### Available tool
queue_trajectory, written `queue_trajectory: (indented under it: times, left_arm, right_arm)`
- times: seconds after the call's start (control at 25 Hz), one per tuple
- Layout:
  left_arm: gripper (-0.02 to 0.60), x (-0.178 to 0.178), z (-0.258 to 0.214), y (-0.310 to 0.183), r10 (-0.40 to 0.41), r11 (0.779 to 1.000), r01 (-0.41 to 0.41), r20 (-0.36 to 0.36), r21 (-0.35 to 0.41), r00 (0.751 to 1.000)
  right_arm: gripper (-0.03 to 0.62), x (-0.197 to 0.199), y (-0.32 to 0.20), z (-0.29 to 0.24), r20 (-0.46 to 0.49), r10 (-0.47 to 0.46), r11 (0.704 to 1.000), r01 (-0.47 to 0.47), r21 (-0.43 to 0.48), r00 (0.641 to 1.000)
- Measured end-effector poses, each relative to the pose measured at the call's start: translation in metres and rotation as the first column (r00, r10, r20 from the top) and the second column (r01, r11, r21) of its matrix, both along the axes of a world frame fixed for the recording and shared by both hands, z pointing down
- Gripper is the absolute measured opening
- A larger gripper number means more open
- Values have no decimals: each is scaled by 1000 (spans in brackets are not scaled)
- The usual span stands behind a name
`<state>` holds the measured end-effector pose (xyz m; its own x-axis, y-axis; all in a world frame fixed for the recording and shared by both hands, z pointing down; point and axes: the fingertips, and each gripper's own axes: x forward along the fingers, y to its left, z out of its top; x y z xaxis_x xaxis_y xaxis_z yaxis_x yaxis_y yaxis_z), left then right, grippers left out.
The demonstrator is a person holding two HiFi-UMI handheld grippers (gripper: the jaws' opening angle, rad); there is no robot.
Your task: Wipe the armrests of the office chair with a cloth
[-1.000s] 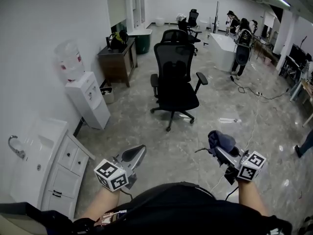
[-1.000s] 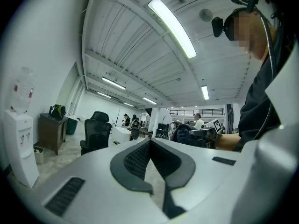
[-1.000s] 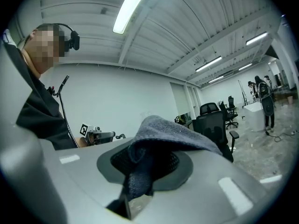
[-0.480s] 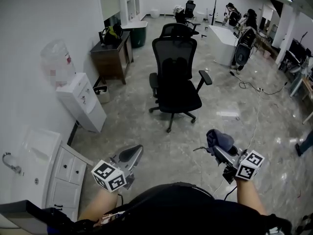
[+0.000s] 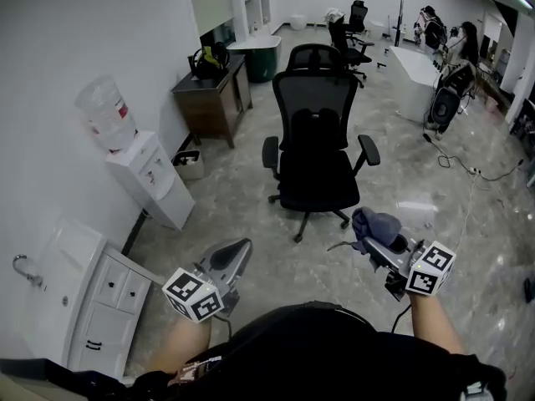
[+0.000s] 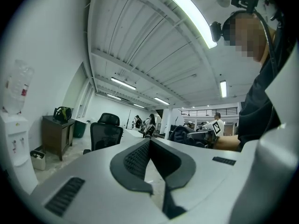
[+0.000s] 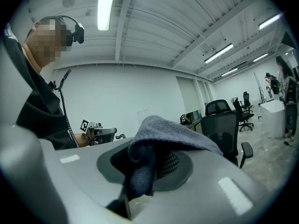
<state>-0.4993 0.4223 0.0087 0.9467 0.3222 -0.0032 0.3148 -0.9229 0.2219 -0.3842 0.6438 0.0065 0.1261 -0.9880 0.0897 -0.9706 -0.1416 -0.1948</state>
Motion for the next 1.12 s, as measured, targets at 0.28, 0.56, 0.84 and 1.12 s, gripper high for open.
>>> queue_trajectory:
  times: [0.28,0.56,0.84,1.12]
  left_arm:
    - [-5,68,16,-14,-20,1000,20,38,-17,999]
    - [-5,149,31,-109,5,999,-4,14,-43,1000]
    - [-5,228,22,-229,66,998,-66,2,-5,998]
    - [-5,311,48,-295,6,1000,-5,47,-25,999]
  right_arm:
    - [78,73,-33,14,12,-59,998,59,-26,998]
    - [78,147,-126,22,-5,-36,997,35,-63,999]
    - [78,218,-246,19,-15,-3,996,2,-94,1000]
    - [78,314,-323,73,16,-73,977,75,-200,997]
